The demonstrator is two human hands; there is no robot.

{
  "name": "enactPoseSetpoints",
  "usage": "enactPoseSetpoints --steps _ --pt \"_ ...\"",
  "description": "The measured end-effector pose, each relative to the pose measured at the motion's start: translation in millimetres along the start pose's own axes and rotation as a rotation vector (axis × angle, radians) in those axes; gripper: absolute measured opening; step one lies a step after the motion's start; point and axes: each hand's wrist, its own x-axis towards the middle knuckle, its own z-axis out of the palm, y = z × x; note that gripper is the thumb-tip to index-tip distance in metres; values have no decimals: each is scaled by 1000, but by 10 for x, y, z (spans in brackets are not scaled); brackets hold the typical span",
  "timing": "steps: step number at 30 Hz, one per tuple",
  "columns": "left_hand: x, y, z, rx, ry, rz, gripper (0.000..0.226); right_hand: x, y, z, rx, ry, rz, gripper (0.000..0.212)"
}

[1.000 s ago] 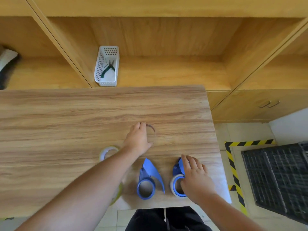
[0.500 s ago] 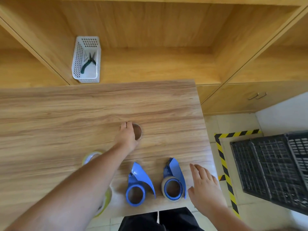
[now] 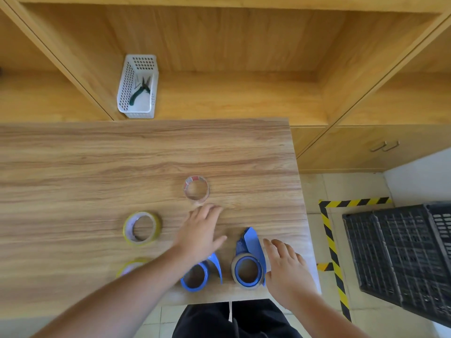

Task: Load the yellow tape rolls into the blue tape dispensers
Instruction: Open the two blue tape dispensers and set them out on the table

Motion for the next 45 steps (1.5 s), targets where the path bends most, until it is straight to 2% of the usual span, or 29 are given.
enactPoseSetpoints --steps 6,11,15,23,32,36,45 --pt "-531 489 437 41 -155 46 88 -7 67 125 15 7 -27 78" --pt "-676 820 733 89 -153 -9 97 -37 110 201 -44 -7 -86 78" --pt "-669 981 857 97 -151 -94 95 -14 143 282 -94 -26 -132 81" --pt "-557 1089 977 64 -131 -195 88 45 204 361 -148 -9 -166 82" --pt "-587 1013 984 63 -167 -121 93 86 427 291 -235 24 -187 86" --pt "-587 1040 979 77 -165 -118 90 109 437 259 -235 6 -186 83" --pt "-599 1120 838 53 -152 -117 87 119 447 242 -257 5 -203 91"
